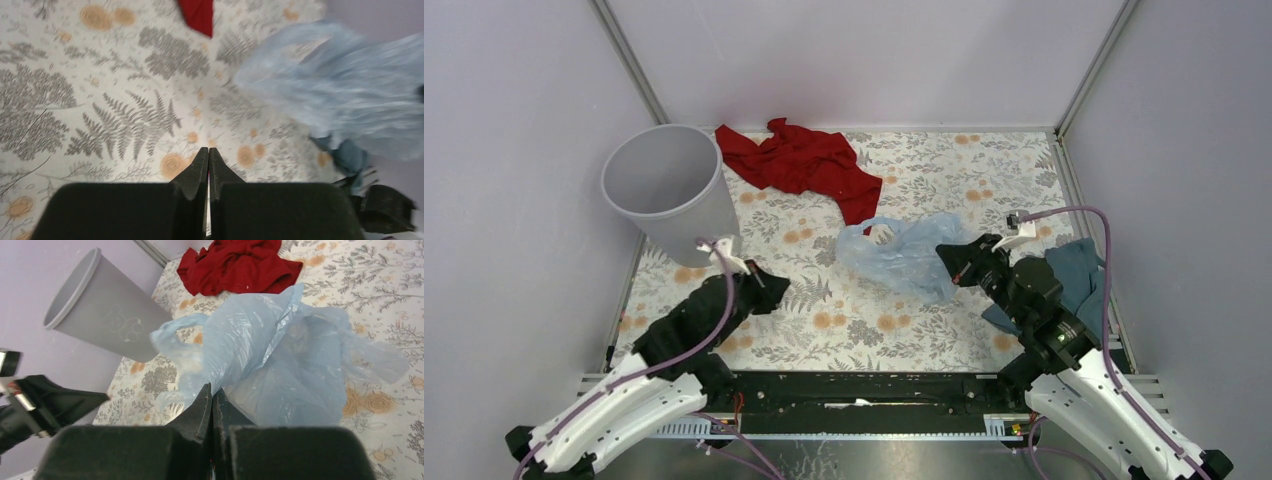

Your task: Put the trash bags into the trash bin

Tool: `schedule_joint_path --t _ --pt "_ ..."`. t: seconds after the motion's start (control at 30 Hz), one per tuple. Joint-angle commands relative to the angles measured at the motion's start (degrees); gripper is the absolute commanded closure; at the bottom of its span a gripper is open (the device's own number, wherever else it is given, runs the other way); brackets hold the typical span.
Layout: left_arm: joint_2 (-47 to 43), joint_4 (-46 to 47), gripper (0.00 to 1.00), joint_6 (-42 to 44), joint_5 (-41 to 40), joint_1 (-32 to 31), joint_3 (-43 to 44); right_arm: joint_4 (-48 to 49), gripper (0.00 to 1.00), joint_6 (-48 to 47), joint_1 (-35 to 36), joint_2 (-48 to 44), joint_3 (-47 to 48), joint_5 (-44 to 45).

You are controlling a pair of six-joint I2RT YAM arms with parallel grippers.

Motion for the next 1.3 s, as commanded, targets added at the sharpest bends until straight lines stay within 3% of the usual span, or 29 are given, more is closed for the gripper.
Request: schedule_joint_path --t 0.0,0.07,0.13,0.17,0.23,0.27,0.3,0.47,0.57,0.73,0.83,0.93,1.03,1.07,1.13,1.27 --pt "-7.9 5.9 1.00 0.1 -1.9 0.3 -0.3 -2.9 1.00 0.4 0.3 1.3 0.5 -1.1" --pt "-10.0 7.2 1.00 0.4 -0.7 0.3 0.2 -2.2 1.00 -2.2 0.3 1.9 -0.2 -6.2" --pt "-9.2 9.1 0.87 1.6 2.6 0.2 0.8 1.4 1.00 -4.3 0.3 2.4 -1.6 -14.4" --pt "-8.0 10.0 0.71 2.4 4.6 0.2 1.2 3.3 1.00 -5.7 0.3 2.8 -2.0 -18.8" --pt "-3.5 10.9 0.24 4.3 8.8 0.3 2.5 5.6 1.00 -8.1 0.3 4.0 -1.7 -25.5" --pt "-0.2 10.4 0.08 5.3 10.8 0.3 3.7 6.0 1.00 -9.4 0.3 4.9 -1.2 -28.4" --pt "3.3 9.4 0.02 6.3 11.8 0.3 5.2 5.6 1.00 -10.6 0.3 5.9 -0.4 -30.6" --pt "17.0 7.1 0.01 8.9 11.4 0.4 8.7 2.1 1.00 -14.7 0.2 8.8 3.2 -37.2" --pt "20.2 10.0 0.01 9.0 13.9 0.4 7.6 1.9 1.00 -15.6 0.2 8.2 3.7 -37.7" --pt "17.4 19.2 0.02 6.6 23.8 0.5 0.9 0.1 1.00 -17.0 0.3 6.7 4.1 -34.4" --pt "16.9 20.3 0.07 5.1 23.9 0.5 -1.4 0.6 1.00 -16.9 0.3 6.3 3.9 -35.0" --pt "18.0 17.4 0.33 4.7 20.4 0.7 -0.9 0.4 1.00 -16.8 0.3 6.2 4.1 -36.1" --pt "17.9 13.2 0.80 5.7 15.4 1.0 1.8 -1.3 1.00 -17.4 0.3 5.3 4.3 -34.5" --pt "17.2 11.0 0.92 6.1 12.3 0.9 3.1 -2.2 1.00 -17.6 0.3 4.9 4.3 -32.9" --pt "14.1 6.5 1.00 6.5 6.3 1.1 5.6 -4.8 1.00 -17.4 0.3 4.0 4.2 -26.6" --pt "5.3 -1.3 1.00 6.2 -5.3 1.3 10.6 -9.1 1.00 -13.9 0.3 3.3 2.5 -8.9"
